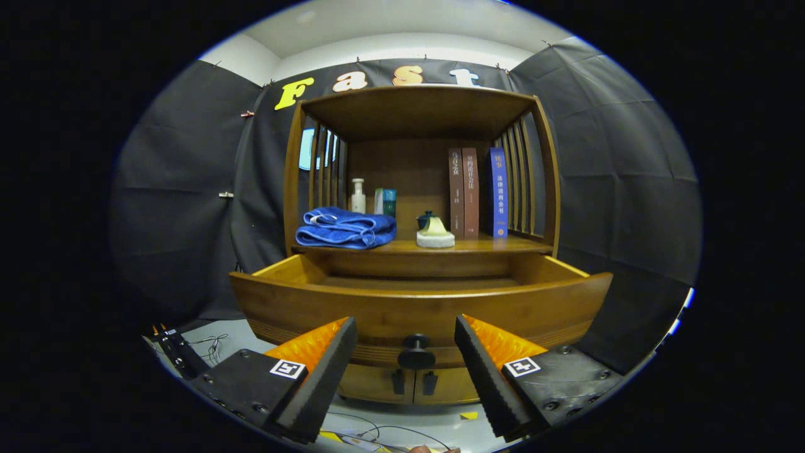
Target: Pull open the drawer, take out the items inside it, and place them on the countertop above the cabinet.
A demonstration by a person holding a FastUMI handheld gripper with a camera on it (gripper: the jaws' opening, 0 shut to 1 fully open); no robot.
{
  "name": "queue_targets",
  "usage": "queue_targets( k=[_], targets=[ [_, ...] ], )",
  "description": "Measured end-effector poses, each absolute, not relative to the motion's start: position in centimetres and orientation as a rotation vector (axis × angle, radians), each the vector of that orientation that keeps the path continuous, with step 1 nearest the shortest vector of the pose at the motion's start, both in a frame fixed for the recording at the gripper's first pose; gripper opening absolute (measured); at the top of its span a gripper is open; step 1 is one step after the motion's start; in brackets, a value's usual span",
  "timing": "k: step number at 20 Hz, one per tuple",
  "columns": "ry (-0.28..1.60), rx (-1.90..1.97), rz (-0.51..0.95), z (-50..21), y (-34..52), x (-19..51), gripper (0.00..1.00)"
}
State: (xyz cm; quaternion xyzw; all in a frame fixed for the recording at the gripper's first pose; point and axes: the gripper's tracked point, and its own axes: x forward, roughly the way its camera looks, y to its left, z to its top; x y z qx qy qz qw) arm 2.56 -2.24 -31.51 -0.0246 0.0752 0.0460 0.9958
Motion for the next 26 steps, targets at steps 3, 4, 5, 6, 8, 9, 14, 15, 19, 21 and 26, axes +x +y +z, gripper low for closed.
queue_targets(
  k=[3, 4, 5, 6, 8, 9, 14, 15, 19, 21, 26],
  targets=[
    [0.166, -0.055, 0.099, -33.2, -1.9, 4.0, 0.99],
    [0.170, -0.070, 0.095, -33.7, -1.8, 4.6, 0.99],
    [0.173, -0.084, 0.085, -34.0, -2.1, 5.0, 0.99],
    [0.176, -0.085, 0.073, -34.3, -2.2, 5.5, 0.99],
    [0.179, -0.066, 0.061, -34.7, -2.0, 6.6, 0.99],
    [0.194, -0.074, 0.032, -35.2, -2.5, 6.7, 0.99],
    [0.133, -0.083, 0.005, -34.3, -2.3, 7.3, 0.97],
    [0.118, -0.113, 0.007, -33.8, -2.3, 7.7, 0.97],
    [0.101, -0.168, 0.011, -33.0, -2.2, 9.9, 0.98],
    [0.100, -0.164, 0.013, -33.1, -2.1, 11.3, 0.98],
    [0.110, -0.181, 0.007, -33.6, -2.0, 15.3, 0.98]
  ],
)
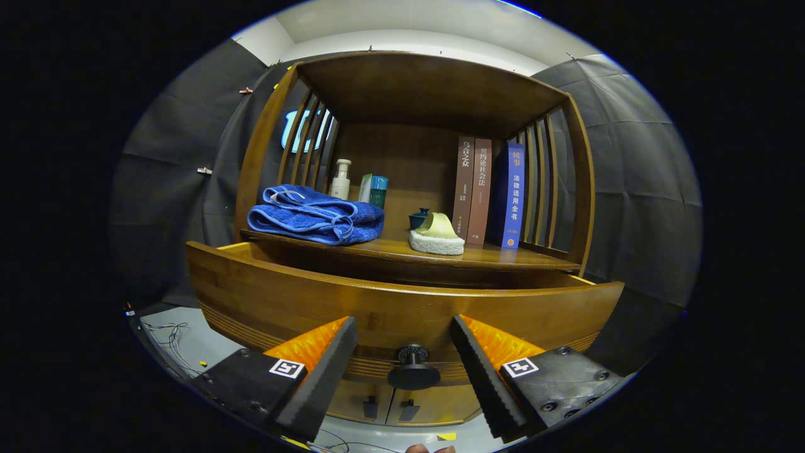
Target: Pull open the drawer, take out the items inside it, and place them on the countertop above the cabinet.
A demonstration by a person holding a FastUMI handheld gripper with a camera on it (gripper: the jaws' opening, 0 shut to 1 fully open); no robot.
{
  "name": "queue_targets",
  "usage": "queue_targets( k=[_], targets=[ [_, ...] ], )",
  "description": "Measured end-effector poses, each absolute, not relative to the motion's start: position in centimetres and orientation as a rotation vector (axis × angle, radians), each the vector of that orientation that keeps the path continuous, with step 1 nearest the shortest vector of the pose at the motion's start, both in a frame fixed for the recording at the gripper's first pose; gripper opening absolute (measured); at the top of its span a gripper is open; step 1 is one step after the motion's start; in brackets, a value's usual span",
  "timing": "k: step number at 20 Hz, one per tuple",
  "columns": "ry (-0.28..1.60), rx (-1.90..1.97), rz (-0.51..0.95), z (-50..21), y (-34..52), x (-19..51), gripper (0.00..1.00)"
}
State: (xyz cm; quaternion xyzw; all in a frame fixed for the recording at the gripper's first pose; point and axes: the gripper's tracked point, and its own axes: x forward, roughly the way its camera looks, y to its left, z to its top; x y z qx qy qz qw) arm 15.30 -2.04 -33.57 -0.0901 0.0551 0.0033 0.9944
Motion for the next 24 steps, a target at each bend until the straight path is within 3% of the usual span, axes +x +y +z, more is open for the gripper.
queue_targets(
  k=[13, 24],
  targets=[
    [0.165, -0.183, -0.008, -34.1, -1.8, 22.0, 0.99],
    [0.167, -0.173, -0.012, -32.3, -2.2, 20.9, 0.99]
  ],
)
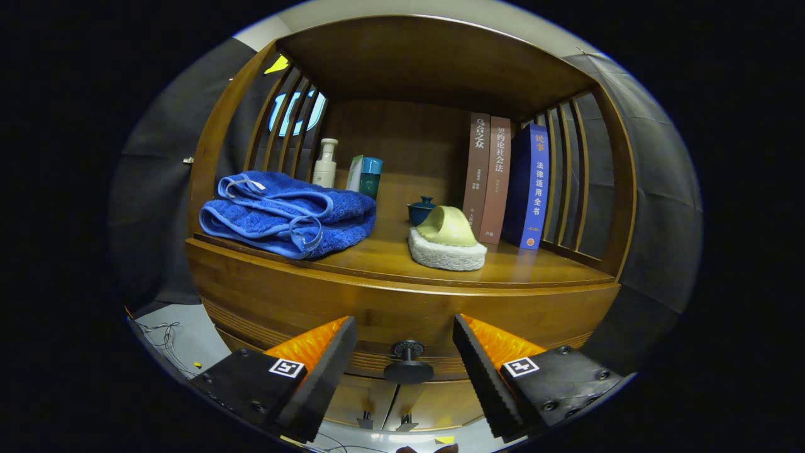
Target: Pull open the drawer, take out the items inside it, and place them on the countertop above the cabinet.
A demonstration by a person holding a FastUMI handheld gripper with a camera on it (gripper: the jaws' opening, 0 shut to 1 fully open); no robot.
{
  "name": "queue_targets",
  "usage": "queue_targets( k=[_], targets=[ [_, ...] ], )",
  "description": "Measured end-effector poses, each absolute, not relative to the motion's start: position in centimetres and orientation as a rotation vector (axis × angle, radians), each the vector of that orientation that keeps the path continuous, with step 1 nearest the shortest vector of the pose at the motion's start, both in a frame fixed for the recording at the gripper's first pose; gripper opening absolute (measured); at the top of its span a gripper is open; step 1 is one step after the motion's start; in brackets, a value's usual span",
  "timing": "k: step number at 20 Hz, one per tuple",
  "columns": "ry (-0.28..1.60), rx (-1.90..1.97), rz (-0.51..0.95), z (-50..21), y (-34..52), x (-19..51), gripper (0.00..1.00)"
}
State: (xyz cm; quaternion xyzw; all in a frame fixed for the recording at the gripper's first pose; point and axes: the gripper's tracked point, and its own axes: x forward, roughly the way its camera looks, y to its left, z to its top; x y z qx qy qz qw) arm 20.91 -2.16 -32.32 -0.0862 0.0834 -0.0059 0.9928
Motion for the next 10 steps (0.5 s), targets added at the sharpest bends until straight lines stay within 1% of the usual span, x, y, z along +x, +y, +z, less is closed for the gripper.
queue_targets(
  k=[5, 10],
  targets=[
    [0.087, -0.174, 0.025, -24.4, -1.3, 16.8, 0.98],
    [0.066, -0.161, 0.063, -16.9, 0.0, 12.5, 0.98]
  ],
)
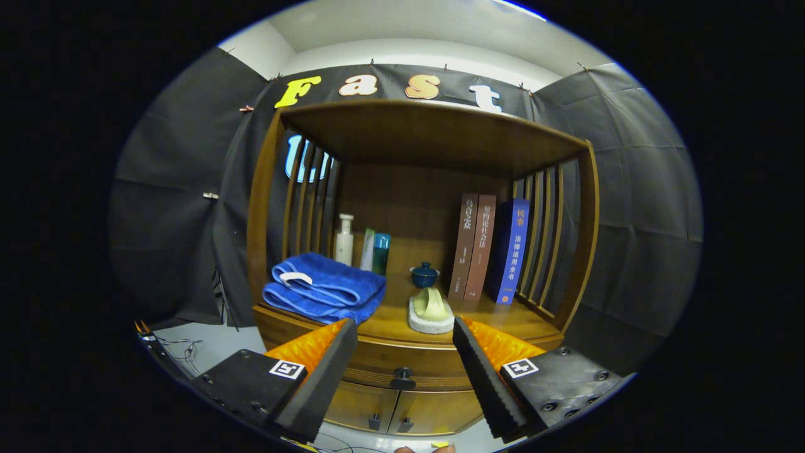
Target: Pull open the drawer, take out the items inside it, and place them on the countertop above the cabinet.
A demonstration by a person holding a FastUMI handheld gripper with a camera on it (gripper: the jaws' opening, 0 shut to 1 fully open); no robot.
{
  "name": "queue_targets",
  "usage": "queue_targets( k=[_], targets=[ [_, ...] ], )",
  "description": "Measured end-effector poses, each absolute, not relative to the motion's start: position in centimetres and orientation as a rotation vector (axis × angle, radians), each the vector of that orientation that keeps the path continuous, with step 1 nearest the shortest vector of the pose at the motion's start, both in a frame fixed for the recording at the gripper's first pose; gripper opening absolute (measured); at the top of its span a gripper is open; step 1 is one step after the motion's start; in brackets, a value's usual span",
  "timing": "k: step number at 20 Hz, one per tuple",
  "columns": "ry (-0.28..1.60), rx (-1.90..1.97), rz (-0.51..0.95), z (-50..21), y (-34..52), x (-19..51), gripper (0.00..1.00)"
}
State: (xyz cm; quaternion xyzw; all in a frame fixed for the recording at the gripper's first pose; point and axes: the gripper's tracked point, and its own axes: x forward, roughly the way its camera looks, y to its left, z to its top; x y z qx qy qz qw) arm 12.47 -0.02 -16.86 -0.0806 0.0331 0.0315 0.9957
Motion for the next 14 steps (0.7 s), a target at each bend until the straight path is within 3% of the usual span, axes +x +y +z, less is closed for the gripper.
queue_targets(
  k=[14],
  targets=[
    [0.018, -0.120, 0.011, -6.0, -0.2, 6.3, 0.98]
  ],
)
